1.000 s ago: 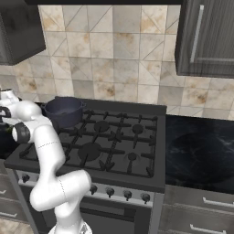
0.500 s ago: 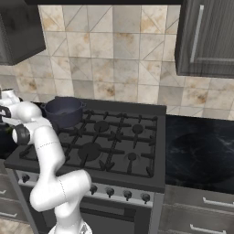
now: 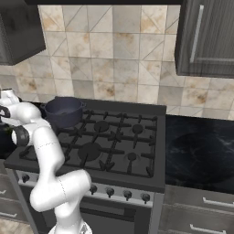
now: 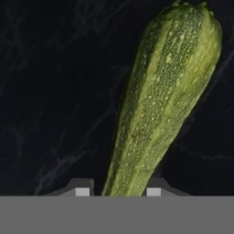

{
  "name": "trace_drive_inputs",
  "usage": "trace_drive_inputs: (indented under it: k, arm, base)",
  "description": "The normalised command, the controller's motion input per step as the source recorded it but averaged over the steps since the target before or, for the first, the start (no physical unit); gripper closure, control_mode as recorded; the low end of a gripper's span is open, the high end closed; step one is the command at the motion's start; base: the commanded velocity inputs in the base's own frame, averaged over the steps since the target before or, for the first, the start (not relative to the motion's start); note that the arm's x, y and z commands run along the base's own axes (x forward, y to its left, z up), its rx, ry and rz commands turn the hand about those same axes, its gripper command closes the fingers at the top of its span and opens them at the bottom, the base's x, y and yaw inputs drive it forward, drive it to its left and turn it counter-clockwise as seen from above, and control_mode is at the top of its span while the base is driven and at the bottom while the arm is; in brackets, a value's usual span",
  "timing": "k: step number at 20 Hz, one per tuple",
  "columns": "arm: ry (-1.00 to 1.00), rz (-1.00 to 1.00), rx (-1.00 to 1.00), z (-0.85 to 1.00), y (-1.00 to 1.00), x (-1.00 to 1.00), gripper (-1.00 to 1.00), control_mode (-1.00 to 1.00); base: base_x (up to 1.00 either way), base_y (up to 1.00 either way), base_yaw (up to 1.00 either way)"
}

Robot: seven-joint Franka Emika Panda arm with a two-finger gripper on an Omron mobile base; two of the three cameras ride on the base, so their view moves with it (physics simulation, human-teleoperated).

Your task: Put the avocado and squash in the pot. Retrieve the spatula and lightly stir the vegetables in the pot.

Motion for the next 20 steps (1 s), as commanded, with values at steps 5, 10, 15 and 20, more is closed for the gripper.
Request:
trace_drive_inputs:
  k: [5, 10, 15, 20]
  arm:
    - [-0.28, 0.00, 0.07, 0.00, -0.18, -0.98, 1.00, -1.00]
    - [-0.29, 0.00, 0.08, 0.00, -0.40, -1.00, 1.00, -1.00]
    - [-0.34, 0.00, 0.09, 0.18, -0.61, -0.82, 1.00, -1.00]
    - [-0.31, 0.00, 0.12, 0.36, -1.00, -0.30, 1.00, -1.00]
  base:
    - [0.00, 0.00, 0.00]
    - [0.00, 0.00, 0.00]
    - [0.00, 0.00, 0.00]
    - [0.00, 0.00, 0.00]
